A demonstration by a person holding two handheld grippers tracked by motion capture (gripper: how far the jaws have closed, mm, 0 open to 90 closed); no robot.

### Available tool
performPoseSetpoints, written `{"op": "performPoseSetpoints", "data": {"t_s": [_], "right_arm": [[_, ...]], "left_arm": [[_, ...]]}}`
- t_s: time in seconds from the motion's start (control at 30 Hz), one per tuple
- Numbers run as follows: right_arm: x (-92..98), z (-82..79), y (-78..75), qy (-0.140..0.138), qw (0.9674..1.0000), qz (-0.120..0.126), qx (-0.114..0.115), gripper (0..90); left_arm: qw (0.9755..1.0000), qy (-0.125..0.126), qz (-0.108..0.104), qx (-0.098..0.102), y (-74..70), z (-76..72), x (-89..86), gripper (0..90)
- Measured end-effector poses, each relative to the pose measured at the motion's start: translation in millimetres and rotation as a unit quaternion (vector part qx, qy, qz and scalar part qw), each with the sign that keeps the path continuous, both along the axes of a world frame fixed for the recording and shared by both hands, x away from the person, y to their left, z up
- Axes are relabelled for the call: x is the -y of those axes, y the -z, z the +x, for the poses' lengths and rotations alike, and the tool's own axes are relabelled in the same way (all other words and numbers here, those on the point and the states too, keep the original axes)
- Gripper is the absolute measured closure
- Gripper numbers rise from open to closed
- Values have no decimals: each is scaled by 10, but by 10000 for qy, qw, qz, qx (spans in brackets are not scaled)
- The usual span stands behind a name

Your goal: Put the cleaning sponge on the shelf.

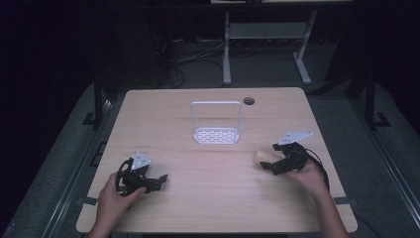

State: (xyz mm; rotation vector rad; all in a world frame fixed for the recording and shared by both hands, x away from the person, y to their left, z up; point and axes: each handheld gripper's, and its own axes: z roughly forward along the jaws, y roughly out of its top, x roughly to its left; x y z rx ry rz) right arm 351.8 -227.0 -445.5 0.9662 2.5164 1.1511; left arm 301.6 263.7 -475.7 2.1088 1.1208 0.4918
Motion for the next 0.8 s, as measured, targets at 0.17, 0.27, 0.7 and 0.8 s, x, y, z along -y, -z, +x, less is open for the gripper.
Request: {"op": "performPoseSetpoints", "data": {"t_s": [0.17, 0.27, 0.7, 0.8], "right_arm": [[-7, 35, 80, -19, 10000, -86, -22, 153], [-8, 44, 112, -25, 9999, -155, 28, 155], [-25, 80, 191, -31, 9995, -295, -70, 160], [-27, 87, 206, -46, 9994, -317, -96, 165]], "left_arm": [[10000, 0, 1, 2, 0, 0, 0, 126], [10000, 0, 1, 3, 0, 0, 0, 125], [10000, 0, -5, -1, 1, 0, 1, 126], [10000, 1, -3, 0, 1, 0, 0, 126]]}}
